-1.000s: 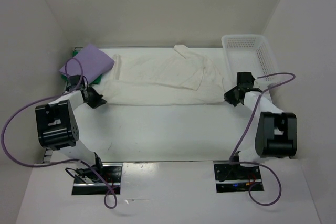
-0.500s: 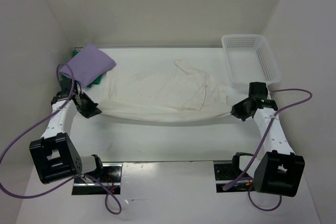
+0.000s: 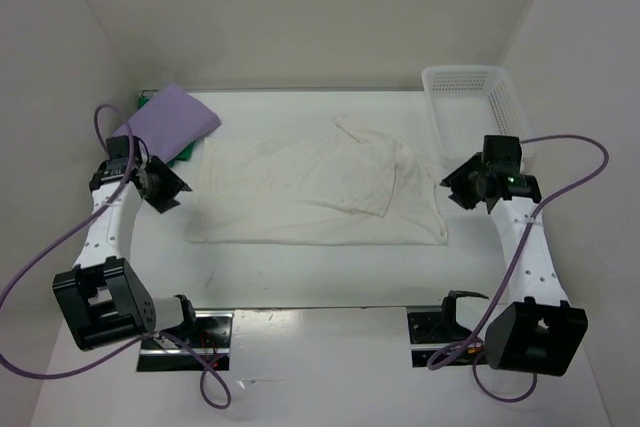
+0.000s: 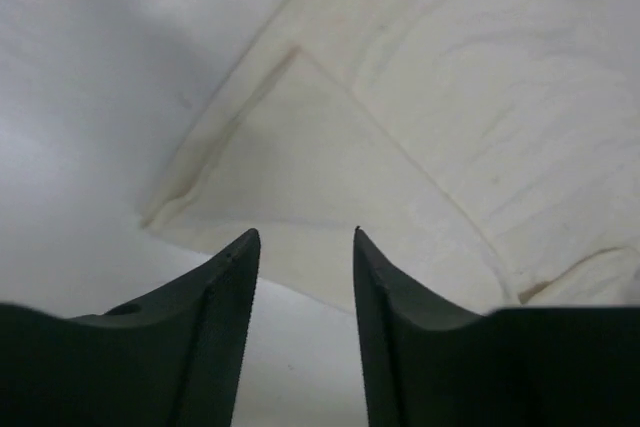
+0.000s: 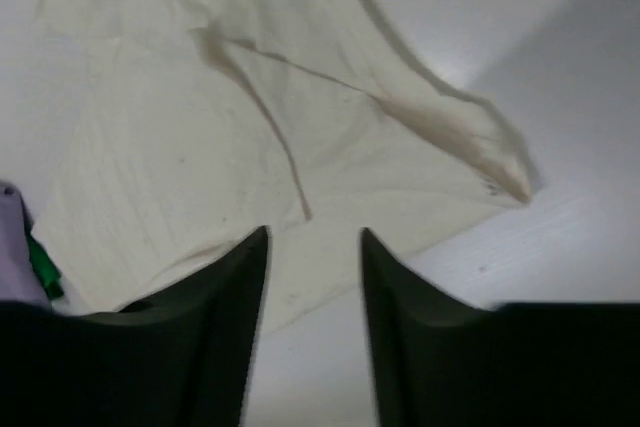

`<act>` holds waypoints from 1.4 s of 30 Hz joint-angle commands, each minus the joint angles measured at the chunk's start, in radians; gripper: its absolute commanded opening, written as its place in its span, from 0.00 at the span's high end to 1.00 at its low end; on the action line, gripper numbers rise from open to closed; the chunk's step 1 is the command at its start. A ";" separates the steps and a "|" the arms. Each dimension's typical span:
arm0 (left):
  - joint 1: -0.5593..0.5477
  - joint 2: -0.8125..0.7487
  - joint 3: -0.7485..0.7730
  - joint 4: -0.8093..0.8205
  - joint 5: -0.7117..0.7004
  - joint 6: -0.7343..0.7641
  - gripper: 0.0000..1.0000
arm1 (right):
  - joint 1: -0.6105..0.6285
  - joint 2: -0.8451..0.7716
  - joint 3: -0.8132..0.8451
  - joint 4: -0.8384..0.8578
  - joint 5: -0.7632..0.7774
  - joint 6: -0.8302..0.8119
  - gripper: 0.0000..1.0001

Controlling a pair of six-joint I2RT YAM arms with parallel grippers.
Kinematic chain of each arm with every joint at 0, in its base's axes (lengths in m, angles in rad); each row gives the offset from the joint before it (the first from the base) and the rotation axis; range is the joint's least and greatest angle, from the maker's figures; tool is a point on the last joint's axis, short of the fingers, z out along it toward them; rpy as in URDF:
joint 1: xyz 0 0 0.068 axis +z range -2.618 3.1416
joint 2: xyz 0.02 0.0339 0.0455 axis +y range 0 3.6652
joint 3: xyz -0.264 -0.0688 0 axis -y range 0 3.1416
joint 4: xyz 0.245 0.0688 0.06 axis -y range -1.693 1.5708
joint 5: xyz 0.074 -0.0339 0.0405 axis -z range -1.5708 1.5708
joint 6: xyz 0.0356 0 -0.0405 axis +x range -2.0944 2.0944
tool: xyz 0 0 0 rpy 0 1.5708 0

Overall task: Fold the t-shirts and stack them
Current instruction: Fold the flattened tshirt in 1/3 of the way

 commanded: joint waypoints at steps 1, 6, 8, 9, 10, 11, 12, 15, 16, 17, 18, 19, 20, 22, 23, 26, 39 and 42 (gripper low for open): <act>-0.071 0.012 0.001 0.173 0.131 0.019 0.54 | 0.075 0.057 0.057 0.152 -0.118 -0.080 0.60; -0.274 0.033 -0.009 0.292 0.021 0.000 0.90 | 0.276 0.188 -0.015 0.352 -0.187 0.003 1.00; -0.335 0.075 -0.009 0.324 0.021 -0.012 0.90 | 0.328 0.248 -0.034 0.402 -0.166 0.023 1.00; -0.349 0.092 -0.030 0.335 0.036 -0.022 0.90 | 0.365 0.269 -0.034 0.414 -0.151 0.023 1.00; -0.380 0.107 -0.041 0.368 0.067 -0.023 0.90 | 0.376 0.291 -0.043 0.437 -0.137 0.032 0.96; -0.394 0.137 -0.055 0.385 0.067 -0.033 0.90 | 0.376 0.330 -0.061 0.454 -0.137 0.032 0.90; -0.405 0.151 -0.071 0.404 0.079 -0.049 0.90 | 0.376 0.346 -0.074 0.469 -0.137 0.032 0.84; -0.423 0.185 -0.144 0.476 0.107 -0.093 0.90 | 0.376 0.369 -0.097 0.488 -0.103 0.044 0.71; -0.423 0.185 -0.154 0.490 0.107 -0.102 0.90 | 0.376 0.369 -0.110 0.488 -0.080 0.056 0.69; -0.435 0.196 -0.154 0.490 0.107 -0.102 0.90 | 0.376 0.369 -0.135 0.514 -0.062 0.057 0.69; -0.435 0.196 -0.165 0.502 0.107 -0.102 0.90 | 0.376 0.369 -0.146 0.525 -0.051 0.057 0.69; -0.435 0.196 -0.165 0.513 0.095 -0.102 0.89 | 0.376 0.369 -0.146 0.534 -0.051 0.057 0.68; -0.435 0.196 -0.165 0.513 0.095 -0.102 0.89 | 0.376 0.390 -0.146 0.534 -0.051 0.057 0.68; -0.435 0.196 -0.188 0.522 0.084 -0.102 0.88 | 0.376 0.439 -0.146 0.545 -0.077 0.057 0.68; -0.435 0.196 -0.188 0.522 0.084 -0.102 0.88 | 0.376 0.453 -0.146 0.545 -0.077 0.057 0.68; -0.435 0.196 -0.214 0.522 0.084 -0.102 0.87 | 0.376 0.463 -0.158 0.535 -0.046 0.069 0.68; -0.426 0.224 -0.245 0.540 0.039 -0.093 0.84 | 0.399 0.469 -0.190 0.568 -0.069 0.089 0.71; -0.426 0.233 -0.245 0.540 0.021 -0.093 0.84 | 0.399 0.478 -0.172 0.588 -0.095 0.089 0.75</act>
